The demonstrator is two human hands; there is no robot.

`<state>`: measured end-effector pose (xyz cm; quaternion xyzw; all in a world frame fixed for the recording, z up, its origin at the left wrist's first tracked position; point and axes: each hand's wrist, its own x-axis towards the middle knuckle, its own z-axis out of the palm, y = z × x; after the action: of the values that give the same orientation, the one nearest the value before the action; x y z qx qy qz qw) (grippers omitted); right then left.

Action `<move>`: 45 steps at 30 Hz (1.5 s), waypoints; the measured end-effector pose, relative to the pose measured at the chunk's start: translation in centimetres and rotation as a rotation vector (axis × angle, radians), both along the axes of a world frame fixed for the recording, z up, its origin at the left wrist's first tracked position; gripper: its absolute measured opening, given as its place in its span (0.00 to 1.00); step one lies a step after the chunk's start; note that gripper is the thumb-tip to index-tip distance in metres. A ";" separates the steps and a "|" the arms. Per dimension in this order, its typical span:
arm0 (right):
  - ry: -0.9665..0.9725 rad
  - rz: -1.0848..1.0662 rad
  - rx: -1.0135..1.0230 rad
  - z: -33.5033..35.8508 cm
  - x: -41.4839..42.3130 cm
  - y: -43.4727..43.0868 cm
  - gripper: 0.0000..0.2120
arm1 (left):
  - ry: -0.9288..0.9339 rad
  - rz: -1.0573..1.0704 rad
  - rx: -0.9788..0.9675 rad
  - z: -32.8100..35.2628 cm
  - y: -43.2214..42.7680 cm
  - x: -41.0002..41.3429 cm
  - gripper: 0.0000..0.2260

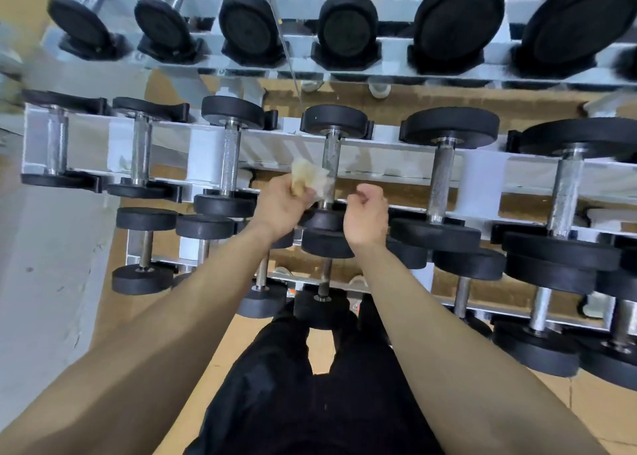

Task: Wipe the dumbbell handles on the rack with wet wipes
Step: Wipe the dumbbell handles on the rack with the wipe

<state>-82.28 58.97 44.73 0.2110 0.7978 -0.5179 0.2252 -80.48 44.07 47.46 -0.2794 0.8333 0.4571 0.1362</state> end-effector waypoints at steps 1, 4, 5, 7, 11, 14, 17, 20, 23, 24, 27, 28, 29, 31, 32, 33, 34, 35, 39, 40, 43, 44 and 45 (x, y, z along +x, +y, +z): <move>-0.012 0.035 -0.077 0.6 0.2 0.3 0.14 | 0.021 0.014 0.089 1.0 0.3 0.5 0.04; -0.121 0.073 -0.348 3.3 0.3 0.7 0.10 | -0.003 0.039 0.367 3.0 1.0 2.0 0.03; -0.155 0.064 -0.395 3.9 0.2 0.9 0.10 | -0.020 0.074 0.478 3.1 1.0 2.2 0.02; -0.185 0.063 -0.435 5.1 0.4 1.4 0.14 | -0.038 0.154 0.706 3.7 0.7 2.7 0.05; -0.179 -0.024 -0.525 7.5 1.0 2.6 0.21 | -0.052 0.145 0.903 4.8 0.5 3.1 0.14; -0.063 0.039 -0.406 9.3 2.0 3.0 0.17 | -0.073 0.099 0.986 5.2 0.4 3.1 0.19; 0.056 0.059 -0.372 10.2 3.2 3.5 0.06 | -0.104 0.050 1.122 5.8 0.5 2.9 0.20; 0.073 -0.044 -0.387 11.2 3.7 4.2 0.07 | -0.100 0.120 1.043 6.2 1.7 2.9 0.18; 0.079 -0.081 -0.381 12.0 3.9 4.9 0.12 | -0.078 0.165 0.994 6.2 3.2 3.2 0.18; 0.085 -0.092 -0.375 12.3 4.0 5.2 0.15 | -0.069 0.144 1.024 6.5 3.6 3.3 0.20; 0.097 -0.114 -0.409 13.2 4.1 5.8 0.19 | -0.042 0.057 0.976 7.4 5.0 3.4 0.17; 0.092 -0.142 -0.438 13.2 4.0 6.2 0.20 | -0.022 0.052 0.921 7.5 5.5 3.3 0.16; 0.077 -0.180 -0.471 13.2 3.9 6.6 0.20 | -0.007 0.076 0.882 7.4 5.9 3.2 0.14; 0.023 -0.239 -0.554 13.2 3.8 7.6 0.19 | -0.026 0.185 0.893 7.2 6.2 2.9 0.11; 0.000 -0.261 -0.591 13.1 3.6 8.2 0.19 | -0.046 0.222 0.920 6.9 6.1 2.7 0.10; -0.012 -0.282 -0.610 13.1 3.3 8.8 0.19 | -0.054 0.230 0.950 6.7 5.9 2.4 0.10; -0.013 -0.315 -0.613 13.1 3.1 9.6 0.20 | -0.055 0.234 0.976 6.4 5.8 2.2 0.11; -0.011 -0.341 -0.619 12.9 2.8 10.4 0.21 | -0.050 0.241 1.001 6.2 5.9 1.9 0.13; 0.015 -0.297 -0.566 12.4 1.2 13.2 0.23 | -0.111 0.212 1.150 5.7 7.6 1.1 0.15; 0.038 -0.274 -0.544 12.1 0.7 13.9 0.20 | -0.159 0.193 1.175 5.9 8.4 0.8 0.18; 0.066 -0.180 -0.451 10.5 -1.1 16.6 0.13 | -0.219 0.181 0.989 5.8 11.5 -0.4 0.21; 0.054 -0.157 -0.421 9.5 -1.6 17.6 0.16 | -0.203 0.217 0.881 5.4 12.6 -0.8 0.18; 0.031 -0.129 -0.383 8.9 -2.1 18.5 0.20 | -0.174 0.256 0.776 4.8 13.6 -1.2 0.15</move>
<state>-84.41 77.47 53.64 0.2070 0.6731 -0.6766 0.2151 -81.64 57.70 52.29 -0.3464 0.5431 0.7251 0.2433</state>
